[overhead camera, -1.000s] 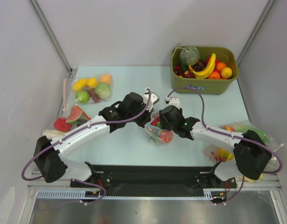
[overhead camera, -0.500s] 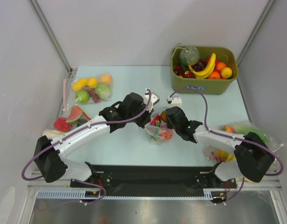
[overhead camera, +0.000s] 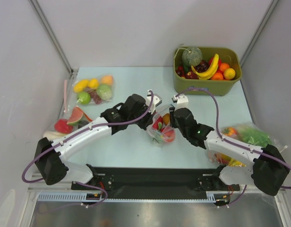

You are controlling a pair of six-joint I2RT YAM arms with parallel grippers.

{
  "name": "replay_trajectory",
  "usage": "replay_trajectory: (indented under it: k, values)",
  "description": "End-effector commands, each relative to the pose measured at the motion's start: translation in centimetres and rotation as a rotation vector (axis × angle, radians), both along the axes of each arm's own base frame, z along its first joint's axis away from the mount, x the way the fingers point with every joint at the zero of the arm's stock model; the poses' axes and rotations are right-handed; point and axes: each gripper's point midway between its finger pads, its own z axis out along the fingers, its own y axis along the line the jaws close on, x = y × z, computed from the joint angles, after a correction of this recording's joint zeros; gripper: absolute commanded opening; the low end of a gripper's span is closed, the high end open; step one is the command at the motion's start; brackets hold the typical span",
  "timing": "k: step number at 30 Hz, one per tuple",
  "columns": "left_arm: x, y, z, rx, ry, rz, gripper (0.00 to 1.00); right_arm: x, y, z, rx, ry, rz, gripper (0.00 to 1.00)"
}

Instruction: Open the zip-top bag and remove the fake food

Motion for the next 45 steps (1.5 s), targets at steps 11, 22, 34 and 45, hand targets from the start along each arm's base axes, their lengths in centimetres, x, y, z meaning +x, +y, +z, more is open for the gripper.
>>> replay_trajectory:
  k: [11,22,34,45]
  values:
    - [-0.6,-0.4,0.1,-0.006,0.006,-0.021,0.0,2.8,2.3,-0.5,-0.034,-0.033,0.109,0.77]
    - [-0.9,-0.8,-0.5,0.009,0.021,-0.039,0.0,4.2,4.9,-3.2,-0.026,-0.009,0.285,0.84]
    - [-1.4,-1.3,-0.8,0.012,0.034,-0.067,0.0,6.2,7.0,-4.0,0.004,-0.025,0.383,0.84]
    - [-1.4,-1.2,-0.8,0.016,0.028,-0.067,0.0,6.4,8.3,-6.5,0.033,0.037,0.462,0.39]
